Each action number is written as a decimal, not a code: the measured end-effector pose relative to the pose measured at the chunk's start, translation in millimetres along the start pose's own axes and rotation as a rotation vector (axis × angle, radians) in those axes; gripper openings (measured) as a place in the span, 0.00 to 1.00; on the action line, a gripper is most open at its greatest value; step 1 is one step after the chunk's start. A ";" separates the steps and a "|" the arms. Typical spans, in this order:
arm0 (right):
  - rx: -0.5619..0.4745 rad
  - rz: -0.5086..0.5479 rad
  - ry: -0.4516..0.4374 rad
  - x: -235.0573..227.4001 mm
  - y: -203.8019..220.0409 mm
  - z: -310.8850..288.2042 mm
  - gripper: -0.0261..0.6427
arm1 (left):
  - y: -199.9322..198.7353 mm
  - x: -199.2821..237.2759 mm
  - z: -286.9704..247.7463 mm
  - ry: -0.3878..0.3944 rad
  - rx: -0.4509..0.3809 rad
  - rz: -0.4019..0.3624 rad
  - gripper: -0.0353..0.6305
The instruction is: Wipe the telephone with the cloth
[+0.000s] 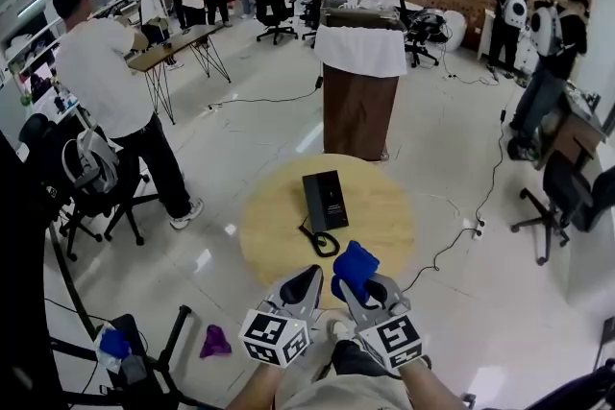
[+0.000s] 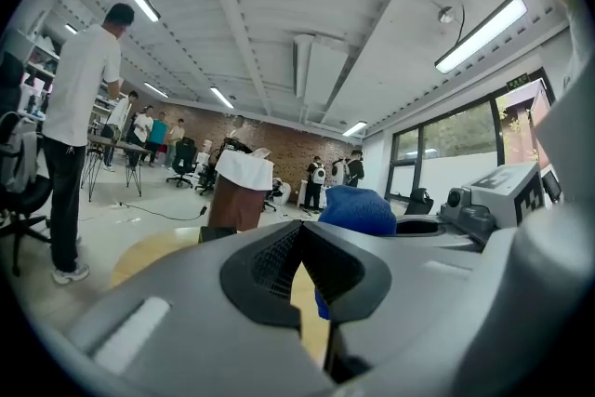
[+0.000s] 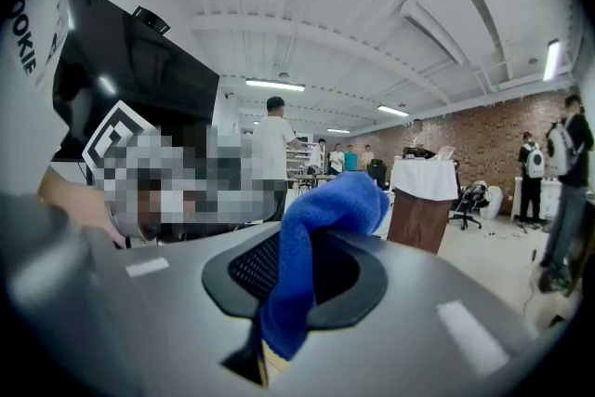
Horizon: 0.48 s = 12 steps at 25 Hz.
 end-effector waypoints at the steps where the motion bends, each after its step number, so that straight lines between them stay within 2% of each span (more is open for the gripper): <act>1: 0.003 -0.001 -0.003 -4.5 -1.0 -5.0 0.13 | -1.2 4.7 -5.7 -0.003 0.000 0.006 0.06; 12: 0.030 -0.008 -0.042 -48.8 -5.4 -51.8 0.13 | -2.9 45.6 -59.6 -0.038 0.036 0.055 0.06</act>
Point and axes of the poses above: the fingertips, and each gripper's own axes: z backward along the fingers, x to its left, y out of its underside, the point moved 6 cm from there along z, backward along the fingers, and after that the axes turned 2 degrees about -z, right-handed, at the moved point
